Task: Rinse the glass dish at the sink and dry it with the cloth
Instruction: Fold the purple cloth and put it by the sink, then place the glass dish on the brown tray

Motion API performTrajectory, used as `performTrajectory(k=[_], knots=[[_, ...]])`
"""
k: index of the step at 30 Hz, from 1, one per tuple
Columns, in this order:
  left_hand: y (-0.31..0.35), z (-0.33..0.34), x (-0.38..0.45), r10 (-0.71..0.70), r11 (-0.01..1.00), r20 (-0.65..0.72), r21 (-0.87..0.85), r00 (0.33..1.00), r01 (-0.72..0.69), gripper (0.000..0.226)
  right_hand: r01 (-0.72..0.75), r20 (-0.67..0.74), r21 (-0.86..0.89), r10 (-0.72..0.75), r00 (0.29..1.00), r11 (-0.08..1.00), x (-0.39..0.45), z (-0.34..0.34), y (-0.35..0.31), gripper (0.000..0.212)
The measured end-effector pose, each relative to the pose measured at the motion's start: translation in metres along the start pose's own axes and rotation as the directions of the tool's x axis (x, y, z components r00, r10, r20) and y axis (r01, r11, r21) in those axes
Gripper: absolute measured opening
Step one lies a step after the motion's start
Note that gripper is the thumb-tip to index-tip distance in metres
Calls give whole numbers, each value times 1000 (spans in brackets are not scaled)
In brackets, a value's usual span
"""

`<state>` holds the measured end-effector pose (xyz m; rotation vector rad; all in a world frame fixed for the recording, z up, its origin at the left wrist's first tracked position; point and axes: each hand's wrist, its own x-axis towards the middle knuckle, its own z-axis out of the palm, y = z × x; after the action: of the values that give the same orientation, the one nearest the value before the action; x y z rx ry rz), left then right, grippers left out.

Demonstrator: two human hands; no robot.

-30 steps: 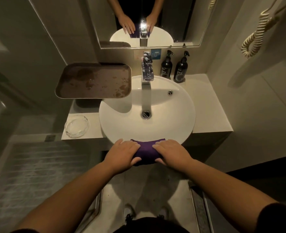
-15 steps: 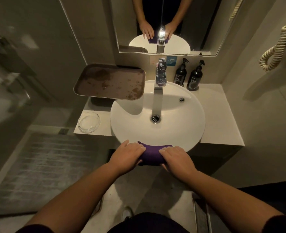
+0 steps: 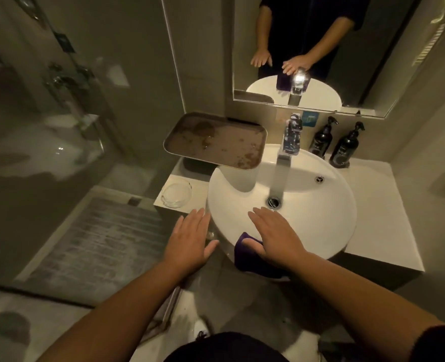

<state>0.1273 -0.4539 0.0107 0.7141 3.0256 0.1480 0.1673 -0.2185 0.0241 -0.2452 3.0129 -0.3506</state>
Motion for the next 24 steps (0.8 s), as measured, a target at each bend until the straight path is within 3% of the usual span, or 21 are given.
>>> performTrajectory(k=[15, 24], knots=[[-148, 0, 57, -166, 977, 30, -134, 986, 169, 72, 49, 114, 85, -58, 992, 995, 163, 22, -96, 72], [-191, 19, 94, -190, 949, 170, -221, 967, 226, 79, -35, 241, 122, 5, 970, 992, 244, 44, -124, 84]])
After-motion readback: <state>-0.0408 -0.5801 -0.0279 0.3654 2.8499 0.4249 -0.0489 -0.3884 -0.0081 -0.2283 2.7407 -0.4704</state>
